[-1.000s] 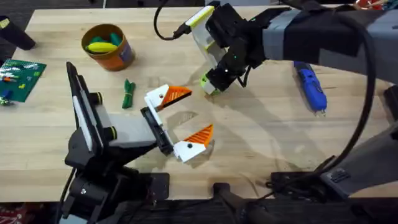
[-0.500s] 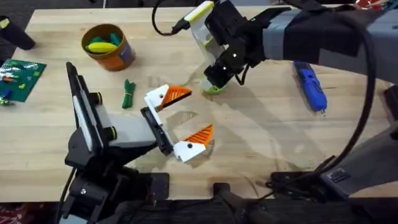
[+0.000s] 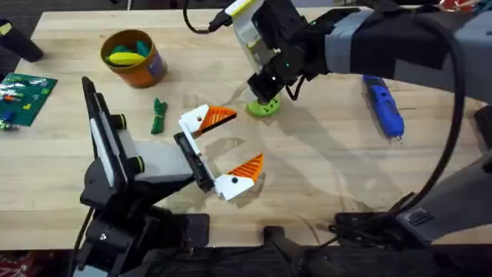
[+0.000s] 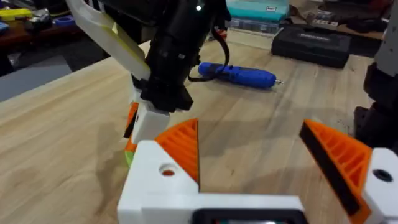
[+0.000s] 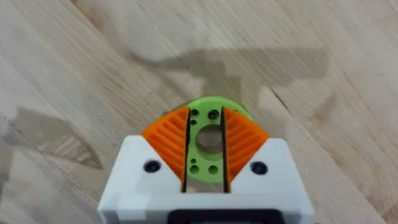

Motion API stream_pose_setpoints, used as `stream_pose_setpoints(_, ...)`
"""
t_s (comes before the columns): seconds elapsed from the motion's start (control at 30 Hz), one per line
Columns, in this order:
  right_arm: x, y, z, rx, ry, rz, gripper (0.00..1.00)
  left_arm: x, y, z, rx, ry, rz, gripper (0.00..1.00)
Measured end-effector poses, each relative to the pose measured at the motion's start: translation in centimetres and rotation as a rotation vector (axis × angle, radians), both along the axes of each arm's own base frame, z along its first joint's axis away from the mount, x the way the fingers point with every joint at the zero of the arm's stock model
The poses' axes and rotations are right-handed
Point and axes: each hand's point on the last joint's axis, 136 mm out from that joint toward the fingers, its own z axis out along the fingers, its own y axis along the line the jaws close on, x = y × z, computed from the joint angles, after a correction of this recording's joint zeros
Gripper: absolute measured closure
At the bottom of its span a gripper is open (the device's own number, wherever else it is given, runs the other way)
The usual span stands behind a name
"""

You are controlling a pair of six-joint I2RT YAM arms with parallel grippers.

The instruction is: Pick up the gripper from the table and insert it into the empty holder that is missing its gripper. Then pick up a screw, insert it into the mounting hole, and use the screwdriver to tighten it. Finally, clean up the table by picking up the vegetable and placing it into the bucket.

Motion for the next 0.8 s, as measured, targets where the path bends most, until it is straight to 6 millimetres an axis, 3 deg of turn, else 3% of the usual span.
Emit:
stream_pose_setpoints(0.2,0.2,0.2,-0.2,0.003,-0.004,0.0,0.71,0.0,0.0,0.0,0.0,0.0,0.0,0.013)
stream_pose_setpoints(0.37,0.3,0.1,-2.1,-0.021,0.026,-0.001,0.71,0.0,0.0,0.0,0.0,0.0,0.0,0.013)
stream_pose_setpoints(0.8,0.5,0.3,-1.9,-0.015,0.021,-0.001,0.71,0.0,0.0,0.0,0.0,0.0,0.0,0.013)
